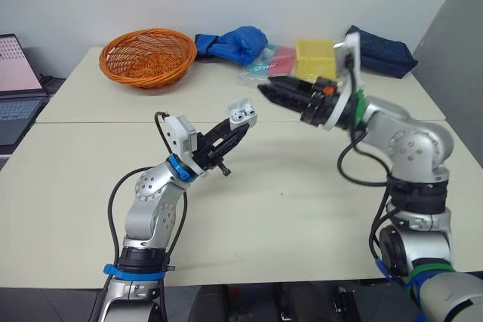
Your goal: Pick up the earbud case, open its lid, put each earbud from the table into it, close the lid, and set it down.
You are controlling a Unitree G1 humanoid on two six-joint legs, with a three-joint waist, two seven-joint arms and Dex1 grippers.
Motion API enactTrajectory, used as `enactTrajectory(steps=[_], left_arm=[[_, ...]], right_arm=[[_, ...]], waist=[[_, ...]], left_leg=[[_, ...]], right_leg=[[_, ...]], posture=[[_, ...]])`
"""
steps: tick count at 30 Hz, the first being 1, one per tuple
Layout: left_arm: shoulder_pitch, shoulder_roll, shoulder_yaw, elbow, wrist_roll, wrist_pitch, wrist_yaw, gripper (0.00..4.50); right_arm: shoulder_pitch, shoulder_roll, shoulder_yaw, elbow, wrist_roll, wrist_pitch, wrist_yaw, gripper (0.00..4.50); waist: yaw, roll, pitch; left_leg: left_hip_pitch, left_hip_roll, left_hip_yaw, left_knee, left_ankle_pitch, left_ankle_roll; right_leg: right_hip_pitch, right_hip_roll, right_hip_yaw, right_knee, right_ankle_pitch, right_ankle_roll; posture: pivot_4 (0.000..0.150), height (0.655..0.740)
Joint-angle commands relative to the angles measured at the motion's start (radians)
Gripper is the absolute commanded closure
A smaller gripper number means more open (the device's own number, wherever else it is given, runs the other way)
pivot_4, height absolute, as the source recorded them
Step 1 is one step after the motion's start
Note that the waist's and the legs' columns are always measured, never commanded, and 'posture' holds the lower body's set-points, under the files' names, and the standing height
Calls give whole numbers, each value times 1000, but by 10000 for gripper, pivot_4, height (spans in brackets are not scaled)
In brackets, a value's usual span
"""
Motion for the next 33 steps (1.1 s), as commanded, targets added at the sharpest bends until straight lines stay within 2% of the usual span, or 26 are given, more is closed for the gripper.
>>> enactTrajectory(steps=[1,3,7,9,13,17,23,28,33], left_arm=[[-30,12,3,5,-14,-26,-42,37483],[-40,16,2,16,-16,-27,-61,37483],[-54,30,-7,34,-10,-33,-106,37483],[-61,29,-8,41,-14,-27,-115,37483],[-58,37,-22,26,-13,-15,-139,37483],[-46,37,-19,16,-14,-11,-131,37483],[-38,38,-22,8,-6,-13,-121,37483],[-42,32,-16,6,-15,-2,-107,37483],[-42,46,-18,2,-20,25,-111,37483]], right_arm=[[-64,-71,96,159,-130,-77,75,18448],[-97,-102,172,235,-213,-128,117,22444],[-177,-71,193,407,-271,-126,112,37003],[-187,-59,219,452,-314,-193,150,44577],[-246,-3,260,485,-352,-235,209,44577],[-259,-27,326,352,-313,-150,373,44577],[-241,-51,324,231,-294,-59,387,44577],[-198,-95,376,132,-367,-132,387,44577],[-120,-97,363,57,-415,-210,329,44577]], waist=[[0,0,0],[-1,0,0],[-3,0,0],[-1,0,0],[-2,0,0],[0,0,0],[3,0,0],[2,0,0],[2,0,0]], left_leg=[[0,0,0,0,0,0],[0,0,1,0,0,0],[-1,0,2,-1,0,0],[-2,0,1,-2,0,0],[-2,0,2,-3,0,0],[-3,0,1,-3,0,0],[-3,0,1,-3,0,0],[-3,0,0,-2,0,0],[-3,0,1,-2,0,0]], right_leg=[[0,0,0,0,0,0],[0,0,0,0,0,0],[-2,0,1,0,0,0],[-2,0,1,-1,0,-1],[-3,0,1,-2,0,-1],[-3,0,0,-2,0,-1],[-3,-1,-1,-2,0,-1],[-3,-1,-1,-1,0,-1],[-3,0,-1,-1,0,-1]], posture=[[1500,7400],[1500,7400],[1500,7400],[1500,7400],[1500,7400],[1500,7400],[1500,7400],[1500,7400],[1500,7400]])
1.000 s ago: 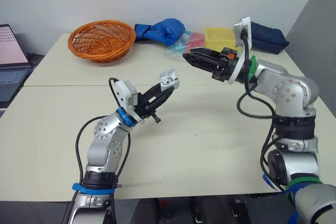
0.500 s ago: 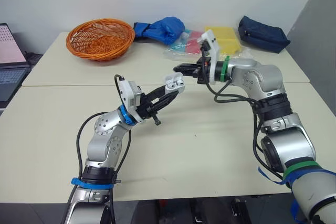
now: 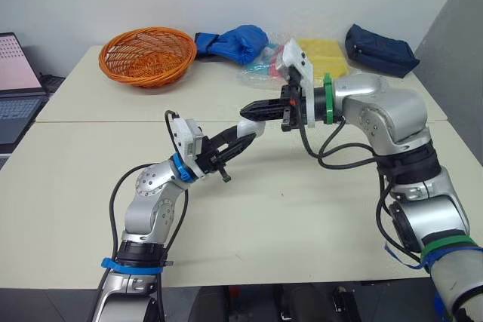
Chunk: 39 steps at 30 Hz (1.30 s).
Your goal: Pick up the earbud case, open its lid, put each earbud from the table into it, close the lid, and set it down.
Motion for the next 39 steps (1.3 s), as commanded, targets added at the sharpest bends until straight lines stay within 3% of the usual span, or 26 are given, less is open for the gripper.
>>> enactTrajectory(steps=[1,5,7,10,18,24,29,35,39], left_arm=[[-13,22,4,-51,-27,38,-4,37483],[-26,70,13,-54,-65,172,-1,37483],[-51,109,36,-52,-181,475,92,37483],[-86,120,83,-46,-323,798,228,37483],[-158,33,172,32,-405,1143,496,37483],[-164,-56,260,82,-412,1361,673,37483],[-131,-78,305,68,-373,1382,730,37483],[-113,-43,362,50,-374,1383,740,18719],[-41,40,407,0,-369,1386,726,6508]], right_arm=[[40,5,-44,-69,-20,-73,-54,44577],[87,6,-131,-142,34,-90,-84,43075],[195,-48,-167,-207,30,-162,-49,38684],[346,-119,-181,-255,9,-282,7,28611],[565,-186,-151,-220,-43,-559,140,155],[628,-186,-105,-108,-132,-725,173,155],[614,-142,-91,-97,-131,-690,125,155],[599,-135,-84,-58,-156,-724,128,0],[578,-140,-83,-3,-166,-753,149,0]], waist=[[0,0,0],[-1,0,0],[2,-1,0],[4,-1,0],[-7,-2,0],[-6,-2,0],[-6,-2,0],[-9,-2,0],[-24,-2,0]], left_leg=[[0,0,0,0,0,0],[0,0,0,0,0,0],[0,0,-1,0,0,0],[1,0,-5,1,0,0],[3,-2,-2,1,0,0],[5,-1,-3,3,0,0],[5,-2,-2,3,0,0],[9,-1,-2,3,0,0],[12,-1,0,2,0,0]], right_leg=[[0,0,0,0,0,0],[0,0,0,1,0,0],[0,0,0,1,0,0],[4,-1,-2,-2,-1,2],[4,-1,-1,1,-1,3],[5,0,-1,3,-1,3],[5,0,0,3,-1,3],[7,0,0,4,-1,2],[9,0,2,4,0,2]], posture=[[1500,7400],[1500,7400],[1500,7400],[1500,7400],[1500,7400],[1500,7400],[1500,7400],[1500,7400],[1500,7400]])
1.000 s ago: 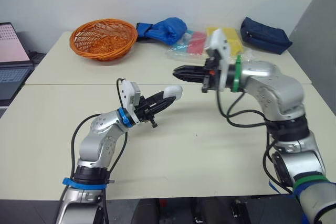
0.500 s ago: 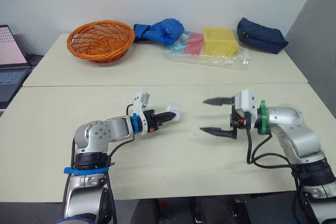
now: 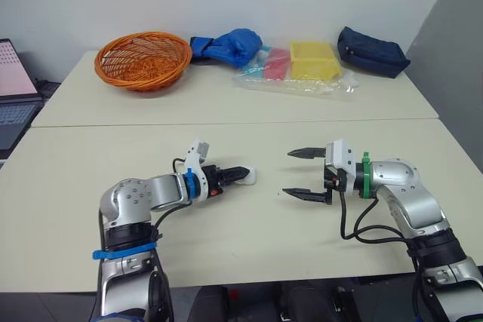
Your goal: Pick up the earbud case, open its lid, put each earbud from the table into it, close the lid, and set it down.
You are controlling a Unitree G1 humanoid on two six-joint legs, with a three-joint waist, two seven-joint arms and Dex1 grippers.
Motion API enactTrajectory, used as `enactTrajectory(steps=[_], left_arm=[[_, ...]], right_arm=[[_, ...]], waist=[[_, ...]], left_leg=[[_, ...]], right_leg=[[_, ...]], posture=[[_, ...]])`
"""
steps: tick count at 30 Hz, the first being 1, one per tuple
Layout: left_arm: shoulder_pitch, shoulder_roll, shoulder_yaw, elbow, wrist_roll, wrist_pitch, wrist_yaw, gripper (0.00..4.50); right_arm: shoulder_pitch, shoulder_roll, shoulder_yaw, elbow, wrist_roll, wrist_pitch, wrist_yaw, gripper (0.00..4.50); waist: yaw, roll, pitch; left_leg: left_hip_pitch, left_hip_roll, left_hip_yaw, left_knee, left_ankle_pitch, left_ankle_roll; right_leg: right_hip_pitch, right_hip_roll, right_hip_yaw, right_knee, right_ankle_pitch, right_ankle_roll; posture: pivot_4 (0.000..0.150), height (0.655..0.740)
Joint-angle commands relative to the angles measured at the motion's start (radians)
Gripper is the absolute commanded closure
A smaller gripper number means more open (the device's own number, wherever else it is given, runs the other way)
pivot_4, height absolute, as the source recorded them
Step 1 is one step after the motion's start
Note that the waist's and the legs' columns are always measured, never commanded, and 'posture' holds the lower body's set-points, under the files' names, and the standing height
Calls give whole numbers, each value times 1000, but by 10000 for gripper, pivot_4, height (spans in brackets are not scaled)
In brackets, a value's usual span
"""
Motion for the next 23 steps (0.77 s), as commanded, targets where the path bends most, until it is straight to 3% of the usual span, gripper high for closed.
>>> enactTrajectory(steps=[1,2,7,9,11,14,23], left_arm=[[96,110,63,-33,41,-6,-1,3320],[116,132,68,-45,41,-13,-13,607],[220,312,36,-115,59,-167,-189,226],[332,478,-47,-146,265,-650,-508,226],[406,568,-96,-149,381,-937,-684,226],[431,571,-51,-111,415,-1094,-717,226],[456,587,1,-137,418,-1120,-707,226]], right_arm=[[-47,-5,-7,43,-10,-47,19,0],[-55,-5,-7,61,-14,-58,24,0],[-90,-23,-25,111,0,-74,51,0],[-120,-52,-39,123,18,-47,83,0],[-138,-70,-49,121,37,-21,105,0],[-143,-93,-60,96,58,11,128,0],[-136,-105,-67,47,65,60,126,0]], waist=[[-15,0,0],[-19,0,0],[-41,-1,0],[-44,-2,1],[-35,-2,1],[-9,-1,2],[16,-2,2]], left_leg=[[1,0,0,-1,0,0],[5,0,0,-2,0,0],[17,0,-3,-9,0,0],[19,0,-4,-13,0,0],[15,2,-5,-16,0,-1],[7,2,-4,-16,0,-1],[4,2,-1,-16,-5,-8]], right_leg=[[0,0,1,0,0,0],[2,0,2,0,1,-2],[9,1,3,0,1,-8],[8,2,3,0,0,-12],[4,3,3,0,-1,-18],[-3,1,3,0,-4,-21],[-4,-5,3,-2,-12,-9]], posture=[[1500,7400],[1500,7400],[1500,7400],[1500,7400],[1500,7400],[1500,7400],[1500,7400]])
